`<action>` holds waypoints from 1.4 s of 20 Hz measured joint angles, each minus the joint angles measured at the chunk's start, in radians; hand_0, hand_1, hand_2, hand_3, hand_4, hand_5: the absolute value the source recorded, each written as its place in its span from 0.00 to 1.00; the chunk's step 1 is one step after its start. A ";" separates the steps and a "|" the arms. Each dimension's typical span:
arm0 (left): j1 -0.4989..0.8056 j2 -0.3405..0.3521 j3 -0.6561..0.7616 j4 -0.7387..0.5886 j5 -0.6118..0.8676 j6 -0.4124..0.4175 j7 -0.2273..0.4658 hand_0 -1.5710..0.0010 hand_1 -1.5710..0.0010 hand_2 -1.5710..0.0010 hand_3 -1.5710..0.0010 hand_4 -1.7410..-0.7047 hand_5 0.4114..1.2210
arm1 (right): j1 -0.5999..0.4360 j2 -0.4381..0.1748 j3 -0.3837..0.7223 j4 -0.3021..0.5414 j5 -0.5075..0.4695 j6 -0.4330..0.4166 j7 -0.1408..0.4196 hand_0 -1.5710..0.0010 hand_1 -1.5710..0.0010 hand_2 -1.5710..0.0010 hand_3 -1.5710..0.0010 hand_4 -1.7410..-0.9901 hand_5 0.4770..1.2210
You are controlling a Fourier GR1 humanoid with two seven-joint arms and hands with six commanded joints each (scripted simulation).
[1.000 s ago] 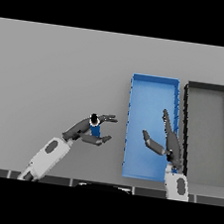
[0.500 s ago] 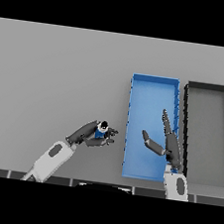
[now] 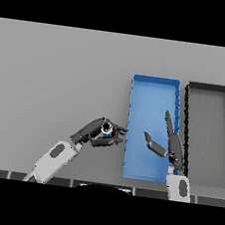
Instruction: Pick up the blue pipe and place it into the blue bin.
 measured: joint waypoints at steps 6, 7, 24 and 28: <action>-0.004 -0.001 -0.025 -0.037 -0.014 0.000 0.057 0.00 0.00 0.00 0.05 0.00 1.00 | 0.015 -0.009 -0.011 -0.001 -0.008 0.000 -0.029 1.00 1.00 1.00 1.00 0.80 0.17; -0.007 0.008 -0.015 -0.033 -0.010 -0.002 0.059 0.00 0.00 0.00 0.05 0.00 1.00 | 0.020 -0.005 -0.010 -0.003 -0.008 -0.002 -0.028 1.00 1.00 1.00 1.00 0.77 0.17; -0.013 0.014 -0.023 -0.023 -0.026 -0.022 0.067 0.00 0.00 0.00 0.05 0.00 1.00 | -0.205 -0.215 0.086 -0.303 -0.510 0.378 0.283 1.00 1.00 1.00 1.00 0.57 0.04; -0.024 0.011 -0.011 -0.022 -0.014 -0.029 0.063 0.00 0.00 0.00 0.05 0.00 1.00 | -0.314 -0.209 0.156 -0.274 -0.467 0.433 0.321 1.00 1.00 1.00 1.00 0.62 0.07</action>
